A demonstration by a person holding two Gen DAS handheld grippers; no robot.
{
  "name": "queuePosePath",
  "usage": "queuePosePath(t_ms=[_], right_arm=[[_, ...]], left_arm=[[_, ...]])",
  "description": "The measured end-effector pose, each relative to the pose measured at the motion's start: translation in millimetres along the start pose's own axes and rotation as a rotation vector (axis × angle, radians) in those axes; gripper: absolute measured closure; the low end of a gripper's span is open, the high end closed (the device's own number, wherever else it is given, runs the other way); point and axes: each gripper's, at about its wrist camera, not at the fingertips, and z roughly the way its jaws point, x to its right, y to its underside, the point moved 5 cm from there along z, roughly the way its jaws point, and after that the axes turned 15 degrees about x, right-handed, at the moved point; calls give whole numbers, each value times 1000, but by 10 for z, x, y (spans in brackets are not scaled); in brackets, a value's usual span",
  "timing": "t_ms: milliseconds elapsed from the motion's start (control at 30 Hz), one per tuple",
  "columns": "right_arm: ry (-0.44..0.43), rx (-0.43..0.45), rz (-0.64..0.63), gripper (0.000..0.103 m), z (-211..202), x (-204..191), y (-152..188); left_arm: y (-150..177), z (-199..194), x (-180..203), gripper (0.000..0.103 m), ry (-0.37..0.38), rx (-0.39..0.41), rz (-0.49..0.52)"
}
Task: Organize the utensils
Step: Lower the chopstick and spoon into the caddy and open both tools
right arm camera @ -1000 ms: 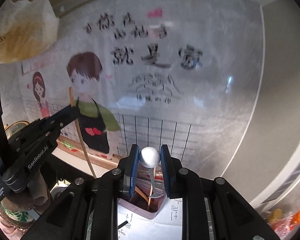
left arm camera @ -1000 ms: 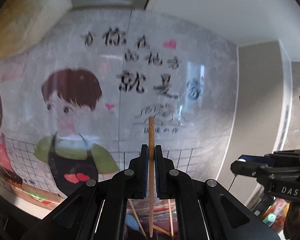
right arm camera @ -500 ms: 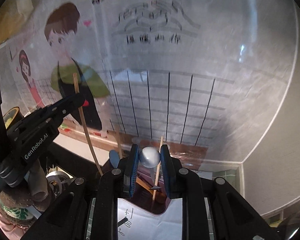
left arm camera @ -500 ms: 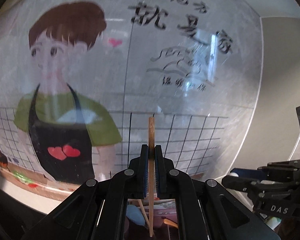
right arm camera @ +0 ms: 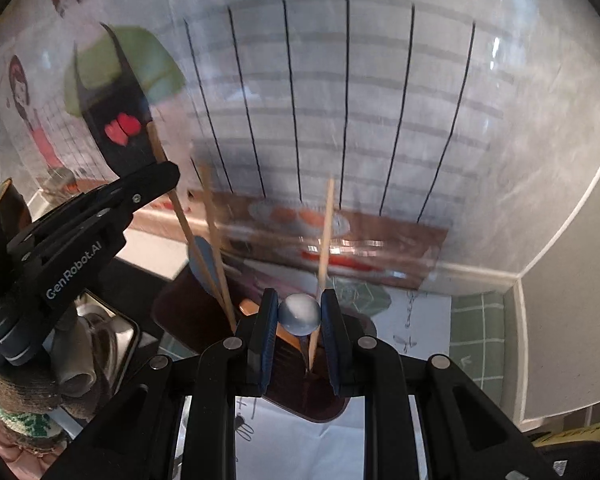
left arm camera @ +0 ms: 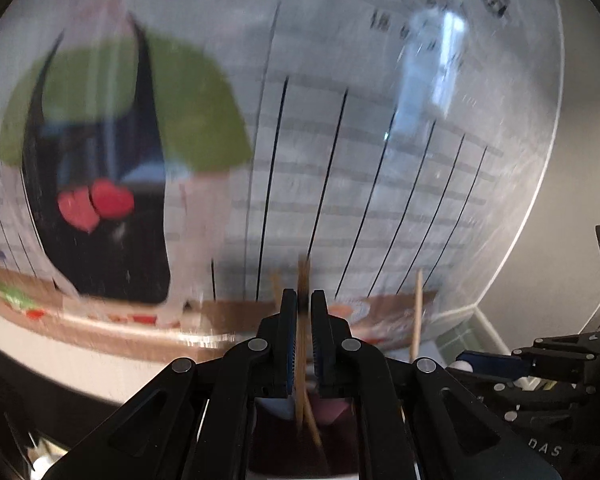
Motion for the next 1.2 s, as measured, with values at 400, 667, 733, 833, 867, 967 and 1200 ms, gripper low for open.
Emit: queuePosePath(t_ms=[400, 667, 733, 833, 867, 967, 1200], right_arm=[[58, 79, -61, 17, -282, 66, 163], [130, 122, -70, 6, -850, 175, 482], [144, 127, -85, 3, -990, 162, 593], [134, 107, -99, 3, -1178, 150, 792], [135, 103, -96, 3, -1227, 152, 839], [152, 85, -77, 3, -1365, 226, 1014], [198, 10, 17, 3, -1431, 490, 1534]], left_arm=[[140, -448, -132, 36, -64, -42, -10], [455, -1058, -109, 30, -84, -110, 21], [574, -1186, -79, 28, -75, -136, 36], [800, -1339, -45, 28, -66, -187, 36], [870, -1395, -34, 28, -62, -201, 33], [1075, -1561, 24, 27, -49, -235, 33], [1462, -1833, 104, 26, -30, -299, 29]])
